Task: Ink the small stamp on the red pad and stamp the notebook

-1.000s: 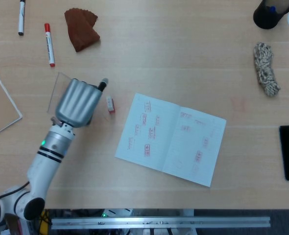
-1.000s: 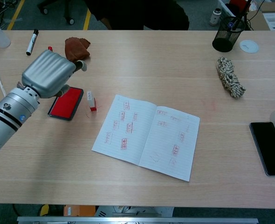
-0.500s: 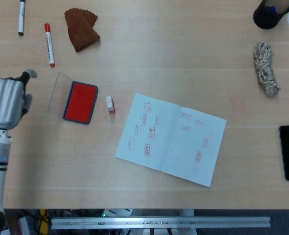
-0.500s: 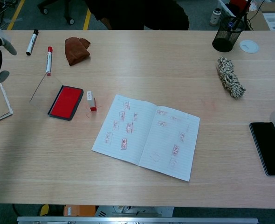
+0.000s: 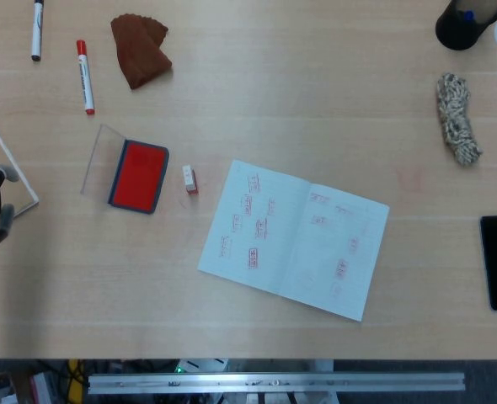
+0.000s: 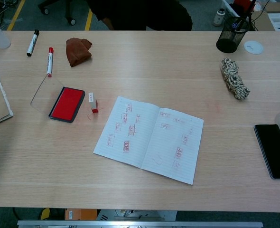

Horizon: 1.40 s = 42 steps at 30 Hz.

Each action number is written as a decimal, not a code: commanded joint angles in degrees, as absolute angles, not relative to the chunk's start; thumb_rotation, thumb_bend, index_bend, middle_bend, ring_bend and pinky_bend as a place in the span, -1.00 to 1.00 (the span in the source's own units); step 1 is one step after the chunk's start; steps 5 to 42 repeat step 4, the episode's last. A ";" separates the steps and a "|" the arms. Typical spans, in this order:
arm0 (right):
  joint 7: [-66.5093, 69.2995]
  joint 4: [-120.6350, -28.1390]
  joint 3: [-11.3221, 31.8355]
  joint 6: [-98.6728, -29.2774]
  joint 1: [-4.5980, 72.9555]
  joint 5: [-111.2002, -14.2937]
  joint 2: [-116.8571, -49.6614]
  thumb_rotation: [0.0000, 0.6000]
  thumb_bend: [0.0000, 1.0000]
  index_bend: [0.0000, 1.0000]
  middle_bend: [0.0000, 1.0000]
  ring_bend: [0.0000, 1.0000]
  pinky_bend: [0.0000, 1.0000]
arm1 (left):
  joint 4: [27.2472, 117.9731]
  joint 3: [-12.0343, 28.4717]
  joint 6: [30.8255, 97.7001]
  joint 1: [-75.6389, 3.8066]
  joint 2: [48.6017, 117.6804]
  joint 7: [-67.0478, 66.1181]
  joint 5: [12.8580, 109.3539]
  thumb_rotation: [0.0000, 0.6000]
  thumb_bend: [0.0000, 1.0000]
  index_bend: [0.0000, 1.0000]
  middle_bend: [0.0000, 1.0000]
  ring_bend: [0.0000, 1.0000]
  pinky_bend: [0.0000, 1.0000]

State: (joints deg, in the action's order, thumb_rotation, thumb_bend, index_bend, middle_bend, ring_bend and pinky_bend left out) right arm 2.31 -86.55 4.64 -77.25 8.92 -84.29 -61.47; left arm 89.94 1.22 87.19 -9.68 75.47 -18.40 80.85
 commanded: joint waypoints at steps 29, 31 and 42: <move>0.65 -86.95 4.16 -77.76 9.12 -85.44 -61.49 1.00 -0.48 -0.35 -0.23 -0.38 -0.16 | 90.17 1.57 87.99 -8.67 75.31 -18.38 80.87 1.00 -0.43 -0.16 0.39 0.43 1.00; 0.65 -86.95 4.16 -77.76 9.12 -85.44 -61.49 1.00 -0.48 -0.35 -0.23 -0.38 -0.16 | 90.17 1.57 87.99 -8.67 75.31 -18.38 80.87 1.00 -0.43 -0.16 0.39 0.43 1.00; 0.65 -86.95 4.16 -77.76 9.12 -85.44 -61.49 1.00 -0.48 -0.35 -0.23 -0.38 -0.16 | 90.17 1.57 87.99 -8.67 75.31 -18.38 80.87 1.00 -0.43 -0.16 0.39 0.43 1.00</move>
